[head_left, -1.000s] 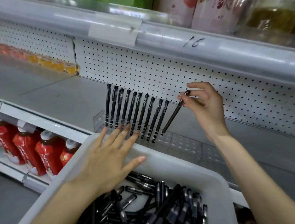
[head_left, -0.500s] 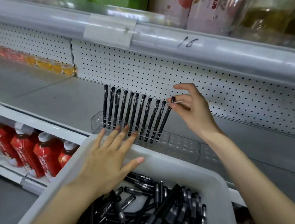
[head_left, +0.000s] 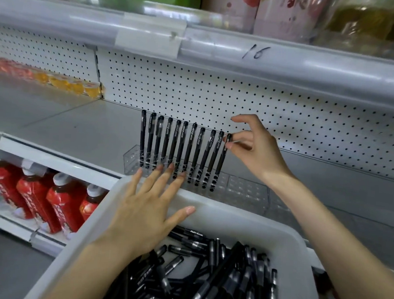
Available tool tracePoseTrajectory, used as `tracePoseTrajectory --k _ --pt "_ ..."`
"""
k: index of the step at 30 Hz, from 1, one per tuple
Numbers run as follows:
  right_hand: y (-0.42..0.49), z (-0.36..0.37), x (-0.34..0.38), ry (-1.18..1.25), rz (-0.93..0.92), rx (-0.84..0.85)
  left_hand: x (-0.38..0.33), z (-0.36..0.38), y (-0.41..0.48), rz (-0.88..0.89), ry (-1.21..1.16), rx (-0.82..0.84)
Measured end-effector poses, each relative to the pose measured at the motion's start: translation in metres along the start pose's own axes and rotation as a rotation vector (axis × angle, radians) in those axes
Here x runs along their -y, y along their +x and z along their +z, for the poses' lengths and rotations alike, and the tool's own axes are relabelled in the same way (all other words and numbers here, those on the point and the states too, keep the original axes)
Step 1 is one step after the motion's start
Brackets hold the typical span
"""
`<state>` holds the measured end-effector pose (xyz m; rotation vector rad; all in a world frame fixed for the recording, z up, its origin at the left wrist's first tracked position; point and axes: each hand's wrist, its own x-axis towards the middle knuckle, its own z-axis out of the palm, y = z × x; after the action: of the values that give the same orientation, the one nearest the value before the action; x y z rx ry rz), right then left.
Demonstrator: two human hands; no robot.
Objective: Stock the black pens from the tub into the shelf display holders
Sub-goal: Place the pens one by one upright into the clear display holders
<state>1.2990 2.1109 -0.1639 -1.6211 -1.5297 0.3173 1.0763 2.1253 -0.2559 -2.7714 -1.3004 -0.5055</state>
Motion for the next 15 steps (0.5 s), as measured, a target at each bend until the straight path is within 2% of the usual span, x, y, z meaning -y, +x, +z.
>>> tracePoseTrajectory --k 4,8,10,12,15 --pt "-0.005 -0.006 0.004 -0.025 0.025 0.009 -0.002 -0.004 0.001 -0.019 0.018 0.043" --pt "-0.025 -0.016 0.018 0.03 0.016 -0.121 -0.001 -0.007 0.003 -0.01 0.021 0.083" --pt "-0.046 -0.017 0.028 0.077 -0.036 -0.129 0.002 -0.012 0.003 0.007 0.023 0.128" --pt "-0.073 -0.013 0.037 0.107 -0.082 -0.043 0.005 -0.024 0.001 -0.009 -0.021 0.174" --pt "-0.114 0.0 0.039 0.131 -0.064 0.227 0.009 -0.053 -0.013 -0.074 -0.162 0.247"
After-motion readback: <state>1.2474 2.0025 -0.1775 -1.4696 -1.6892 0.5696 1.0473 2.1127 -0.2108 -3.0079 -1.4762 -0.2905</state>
